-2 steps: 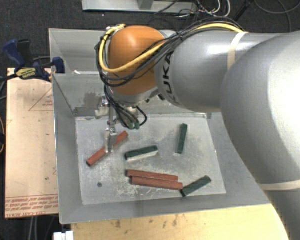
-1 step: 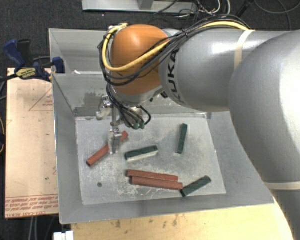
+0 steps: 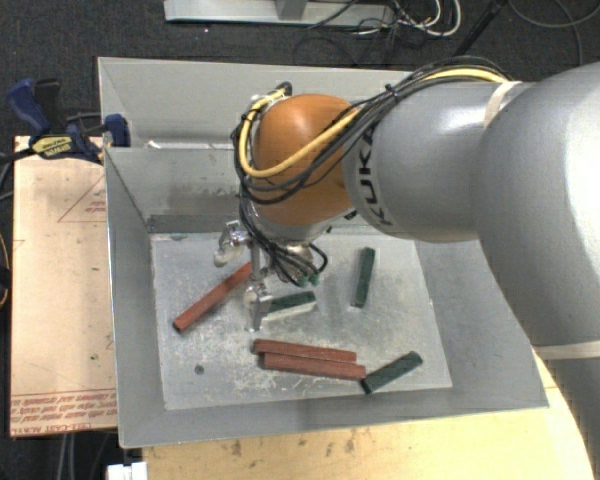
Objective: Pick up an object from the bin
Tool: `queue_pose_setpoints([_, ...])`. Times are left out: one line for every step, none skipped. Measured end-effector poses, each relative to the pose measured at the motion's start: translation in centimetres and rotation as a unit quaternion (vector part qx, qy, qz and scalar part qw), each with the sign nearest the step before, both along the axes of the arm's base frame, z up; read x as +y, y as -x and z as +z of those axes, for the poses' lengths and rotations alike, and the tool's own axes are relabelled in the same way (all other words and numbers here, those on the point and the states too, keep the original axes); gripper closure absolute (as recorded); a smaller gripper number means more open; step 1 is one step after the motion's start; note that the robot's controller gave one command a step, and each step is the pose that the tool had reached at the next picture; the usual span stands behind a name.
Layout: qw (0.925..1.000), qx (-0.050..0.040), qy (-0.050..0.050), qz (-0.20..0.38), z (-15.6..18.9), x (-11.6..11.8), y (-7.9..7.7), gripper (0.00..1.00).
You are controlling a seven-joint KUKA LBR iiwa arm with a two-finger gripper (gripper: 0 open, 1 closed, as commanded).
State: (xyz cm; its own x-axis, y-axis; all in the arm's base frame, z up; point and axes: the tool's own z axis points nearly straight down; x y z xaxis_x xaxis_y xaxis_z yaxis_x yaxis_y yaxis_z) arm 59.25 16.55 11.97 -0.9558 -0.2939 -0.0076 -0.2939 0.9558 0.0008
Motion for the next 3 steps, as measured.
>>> queue_pose_setpoints([0.9975, -0.0056, -0.002, 0.07, -4.1, 0.2, 0.3, 1.0])
queue_pose_setpoints([0.9975, -0.0056, -0.002, 0.07, -4.1, 0.2, 0.3, 1.0])
queue_pose_setpoints([0.9969, -0.0023, 0.0, 0.078, 13.9, 0.7, 2.2, 1.0])
